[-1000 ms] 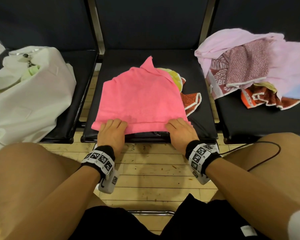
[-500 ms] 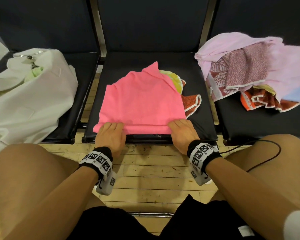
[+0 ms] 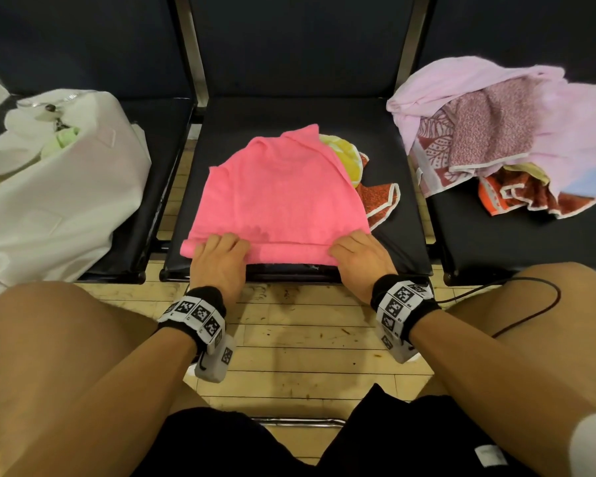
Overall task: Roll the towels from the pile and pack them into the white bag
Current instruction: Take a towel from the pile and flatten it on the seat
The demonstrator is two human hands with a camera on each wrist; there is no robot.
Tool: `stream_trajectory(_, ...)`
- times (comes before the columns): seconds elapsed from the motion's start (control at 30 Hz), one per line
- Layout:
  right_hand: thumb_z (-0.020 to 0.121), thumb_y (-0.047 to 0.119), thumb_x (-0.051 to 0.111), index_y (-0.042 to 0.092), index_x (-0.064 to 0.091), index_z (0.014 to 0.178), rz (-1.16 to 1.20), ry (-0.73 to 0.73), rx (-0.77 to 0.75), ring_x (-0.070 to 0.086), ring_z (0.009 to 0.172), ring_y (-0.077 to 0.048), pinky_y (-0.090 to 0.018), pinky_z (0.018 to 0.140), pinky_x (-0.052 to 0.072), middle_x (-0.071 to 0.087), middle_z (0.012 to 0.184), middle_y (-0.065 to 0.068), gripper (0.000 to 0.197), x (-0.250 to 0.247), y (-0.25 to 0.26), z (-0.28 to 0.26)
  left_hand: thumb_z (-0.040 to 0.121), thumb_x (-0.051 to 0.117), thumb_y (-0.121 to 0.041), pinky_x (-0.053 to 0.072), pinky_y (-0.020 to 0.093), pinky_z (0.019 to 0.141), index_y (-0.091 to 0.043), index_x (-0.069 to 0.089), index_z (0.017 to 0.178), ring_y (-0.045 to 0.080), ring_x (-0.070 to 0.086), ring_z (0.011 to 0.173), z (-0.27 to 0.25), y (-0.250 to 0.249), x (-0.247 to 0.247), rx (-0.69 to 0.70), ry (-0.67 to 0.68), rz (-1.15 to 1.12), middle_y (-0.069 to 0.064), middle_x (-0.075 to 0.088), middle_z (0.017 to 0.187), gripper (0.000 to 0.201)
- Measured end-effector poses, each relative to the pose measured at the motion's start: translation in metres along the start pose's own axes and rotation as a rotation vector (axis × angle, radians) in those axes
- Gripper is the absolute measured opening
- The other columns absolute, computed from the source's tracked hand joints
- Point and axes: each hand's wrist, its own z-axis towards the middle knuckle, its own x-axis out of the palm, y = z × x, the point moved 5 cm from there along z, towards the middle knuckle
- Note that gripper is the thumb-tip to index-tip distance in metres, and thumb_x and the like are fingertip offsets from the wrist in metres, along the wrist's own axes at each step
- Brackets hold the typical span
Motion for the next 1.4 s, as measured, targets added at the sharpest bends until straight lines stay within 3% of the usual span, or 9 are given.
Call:
stream_trajectory(0.1, 0.074, 0.026, 0.051, 0.013, 0.072, 0.093, 0.063, 0.035, 0.079, 0.06, 0.089, -0.027, -0.042, 0.082, 0.053, 0.068, 0.095, -0.001, 0.031, -0.002, 0.002, -0.004, 0.083, 0.061, -0.013, 0.044, 0.047, 0.078, -0.011, 0.066, 0.099, 0.034, 0.055, 0.09, -0.003, 0.0, 0.0, -0.011, 0.023, -0.039, 0.008, 0.064, 0.099, 0.017)
stream_trajectory(0.2, 0.074, 0.015, 0.067, 0.013, 0.072, 0.099, 0.062, 0.01, 0.086, 0.062, 0.091, -0.029, -0.044, 0.085, 0.053, 0.069, 0.098, -0.003, 0.026, -0.002, -0.003, -0.004, 0.088, 0.051, -0.034, 0.046, 0.047, 0.084, -0.013, 0.063, 0.108, 0.032, 0.055, 0.095, -0.006, -0.004, 0.002, 0.009, 0.048, -0.029, 0.007, 0.063, 0.105, 0.031)
stream_trajectory(0.5, 0.083, 0.012, 0.048, 0.011, 0.065, 0.115, -0.02, 0.108, 0.147, 0.062, 0.09, -0.031, -0.038, 0.091, 0.042, 0.071, 0.1, -0.007, 0.036, -0.01, -0.002, 0.005, 0.086, 0.03, -0.033, 0.041, 0.046, 0.084, -0.013, 0.062, 0.109, 0.032, 0.055, 0.091, -0.004, -0.001, 0.005, -0.019, 0.073, -0.042, 0.006, 0.067, 0.097, 0.045)
stream_trajectory(0.63, 0.088, 0.018, 0.048, 0.014, 0.062, 0.118, -0.001, 0.135, 0.177, 0.059, 0.077, -0.031, -0.036, 0.076, 0.048, 0.069, 0.089, -0.003, 0.033, -0.012, -0.004, 0.004, 0.086, 0.024, -0.035, 0.036, 0.043, 0.082, -0.016, 0.06, 0.11, 0.029, 0.055, 0.089, -0.008, -0.005, 0.009, -0.015, 0.132, -0.031, 0.004, 0.068, 0.098, 0.047)
stream_trajectory(0.83, 0.067, 0.001, 0.069, 0.013, 0.069, 0.092, -0.118, -0.14, 0.052, 0.057, 0.088, -0.028, -0.037, 0.078, 0.034, 0.067, 0.096, -0.004, 0.027, -0.013, -0.005, 0.005, 0.083, 0.04, -0.029, 0.039, 0.045, 0.081, -0.017, 0.063, 0.111, 0.03, 0.054, 0.088, -0.008, -0.006, 0.004, 0.003, 0.042, -0.028, 0.007, 0.06, 0.098, 0.038)
stream_trajectory(1.0, 0.06, 0.0, 0.066, 0.008, 0.071, 0.086, -0.039, -0.032, -0.026, 0.063, 0.084, -0.031, -0.041, 0.076, 0.054, 0.068, 0.092, -0.008, 0.028, -0.002, 0.007, 0.004, 0.069, 0.07, -0.003, 0.035, 0.043, 0.079, -0.017, 0.067, 0.103, 0.029, 0.05, 0.092, -0.005, -0.012, 0.006, 0.06, -0.01, -0.017, 0.007, 0.062, 0.104, 0.037)
stream_trajectory(1.1, 0.075, 0.019, 0.053, 0.011, 0.069, 0.097, 0.001, 0.013, 0.07, 0.059, 0.092, -0.029, -0.042, 0.087, 0.048, 0.066, 0.1, -0.005, 0.028, -0.002, 0.01, 0.0, 0.08, 0.056, -0.016, 0.038, 0.042, 0.076, -0.016, 0.067, 0.103, 0.029, 0.054, 0.089, -0.006, -0.011, 0.005, 0.05, 0.023, -0.023, 0.005, 0.066, 0.102, 0.026)
stream_trajectory(1.23, 0.068, 0.005, 0.069, 0.011, 0.068, 0.104, -0.011, 0.018, 0.12, 0.062, 0.096, -0.03, -0.044, 0.094, 0.049, 0.068, 0.103, -0.006, 0.037, 0.004, 0.003, 0.0, 0.087, 0.048, -0.04, 0.036, 0.044, 0.085, -0.018, 0.066, 0.108, 0.027, 0.055, 0.097, -0.011, -0.01, 0.008, 0.073, 0.039, -0.037, 0.0, 0.066, 0.107, 0.035)
stream_trajectory(1.4, 0.071, 0.011, 0.042, 0.008, 0.071, 0.103, -0.011, 0.02, 0.13, 0.065, 0.087, -0.031, -0.038, 0.094, 0.045, 0.07, 0.095, -0.007, 0.044, -0.003, -0.001, 0.006, 0.083, 0.043, -0.029, 0.03, 0.044, 0.094, -0.017, 0.065, 0.115, 0.024, 0.045, 0.107, -0.013, -0.013, 0.01, 0.105, -0.002, -0.034, 0.003, 0.062, 0.113, 0.041)
